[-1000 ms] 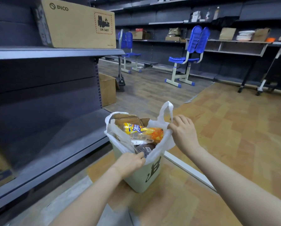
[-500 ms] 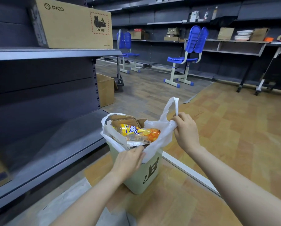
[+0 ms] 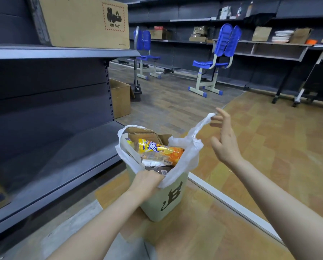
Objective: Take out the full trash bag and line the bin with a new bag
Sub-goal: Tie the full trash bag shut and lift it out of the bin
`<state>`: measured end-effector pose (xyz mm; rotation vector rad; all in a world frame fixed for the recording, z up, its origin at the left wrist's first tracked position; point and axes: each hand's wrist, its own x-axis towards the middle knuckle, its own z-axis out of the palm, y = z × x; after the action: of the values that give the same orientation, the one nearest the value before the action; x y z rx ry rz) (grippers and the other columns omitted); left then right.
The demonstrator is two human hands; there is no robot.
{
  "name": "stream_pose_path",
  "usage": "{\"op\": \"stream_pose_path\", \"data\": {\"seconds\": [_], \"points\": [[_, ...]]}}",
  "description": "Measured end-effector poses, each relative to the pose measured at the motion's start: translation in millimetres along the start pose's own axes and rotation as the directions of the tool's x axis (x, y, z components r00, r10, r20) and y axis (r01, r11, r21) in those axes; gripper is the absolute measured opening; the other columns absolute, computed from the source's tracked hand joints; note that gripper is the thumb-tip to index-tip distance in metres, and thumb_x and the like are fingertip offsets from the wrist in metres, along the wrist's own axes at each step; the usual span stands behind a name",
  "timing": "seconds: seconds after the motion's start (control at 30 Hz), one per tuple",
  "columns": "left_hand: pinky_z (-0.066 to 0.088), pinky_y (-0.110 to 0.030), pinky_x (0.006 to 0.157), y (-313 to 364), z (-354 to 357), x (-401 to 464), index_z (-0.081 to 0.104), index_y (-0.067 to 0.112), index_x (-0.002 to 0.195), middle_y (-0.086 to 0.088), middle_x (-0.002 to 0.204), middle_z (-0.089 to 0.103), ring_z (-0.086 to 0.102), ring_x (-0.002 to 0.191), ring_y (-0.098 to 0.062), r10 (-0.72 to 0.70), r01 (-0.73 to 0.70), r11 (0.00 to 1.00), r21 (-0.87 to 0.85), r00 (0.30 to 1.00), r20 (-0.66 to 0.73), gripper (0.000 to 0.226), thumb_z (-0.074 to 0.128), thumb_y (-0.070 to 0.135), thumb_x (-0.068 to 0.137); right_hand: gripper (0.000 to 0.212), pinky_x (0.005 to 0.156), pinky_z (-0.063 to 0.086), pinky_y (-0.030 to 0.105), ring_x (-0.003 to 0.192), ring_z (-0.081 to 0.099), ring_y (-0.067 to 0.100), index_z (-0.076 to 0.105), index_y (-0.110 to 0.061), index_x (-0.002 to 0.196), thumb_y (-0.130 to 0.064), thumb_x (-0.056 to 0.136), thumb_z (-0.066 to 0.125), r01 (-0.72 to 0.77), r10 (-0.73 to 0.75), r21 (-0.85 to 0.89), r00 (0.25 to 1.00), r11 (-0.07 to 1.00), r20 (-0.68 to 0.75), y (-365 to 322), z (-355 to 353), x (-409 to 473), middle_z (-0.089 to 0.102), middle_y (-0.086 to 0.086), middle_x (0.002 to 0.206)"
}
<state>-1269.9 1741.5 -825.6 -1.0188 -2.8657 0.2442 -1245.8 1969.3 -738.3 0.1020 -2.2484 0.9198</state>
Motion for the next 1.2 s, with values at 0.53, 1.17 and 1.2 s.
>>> {"op": "stream_pose_path", "data": {"seconds": [0.53,1.17,1.2], "points": [[-0.013,-0.022,0.044,-64,15,-30,0.020,0.015,0.047,0.000,0.045,0.017,0.017,0.039,-0.016,0.038,-0.027,0.996,0.087,0.990,-0.134,0.063,0.076,0.020,0.018,0.071,0.092,0.041,0.043,0.109,0.053,0.029,0.046,-0.008,0.131,-0.064,0.087,0.040,-0.810,0.745,-0.184,0.388,0.556,0.542,1,60,-15,0.056,0.011,0.117],[0.016,-0.017,0.032,-76,-1,-40,0.052,0.024,0.041,0.011,0.039,0.049,0.047,0.031,-0.005,0.183,-0.139,0.973,0.184,0.952,-0.244,0.050,0.084,0.060,0.034,0.012,0.083,0.056,0.045,0.087,0.067,0.030,0.072,-0.019,0.070,-0.014,0.079,0.066,-0.647,0.648,0.083,0.762,0.758,0.027,21,65,66,0.070,0.006,0.075],[0.019,-0.016,0.030,-76,0,-39,0.052,0.024,0.041,0.011,0.039,0.049,0.047,0.031,-0.005,0.195,-0.147,0.970,0.194,0.946,-0.259,0.050,0.084,0.061,0.034,0.018,0.083,0.056,0.044,0.083,0.066,0.027,0.069,-0.023,0.062,-0.014,0.077,0.066,-0.626,0.626,0.090,0.779,0.775,0.038,24,65,70,0.068,0.000,0.069]]}}
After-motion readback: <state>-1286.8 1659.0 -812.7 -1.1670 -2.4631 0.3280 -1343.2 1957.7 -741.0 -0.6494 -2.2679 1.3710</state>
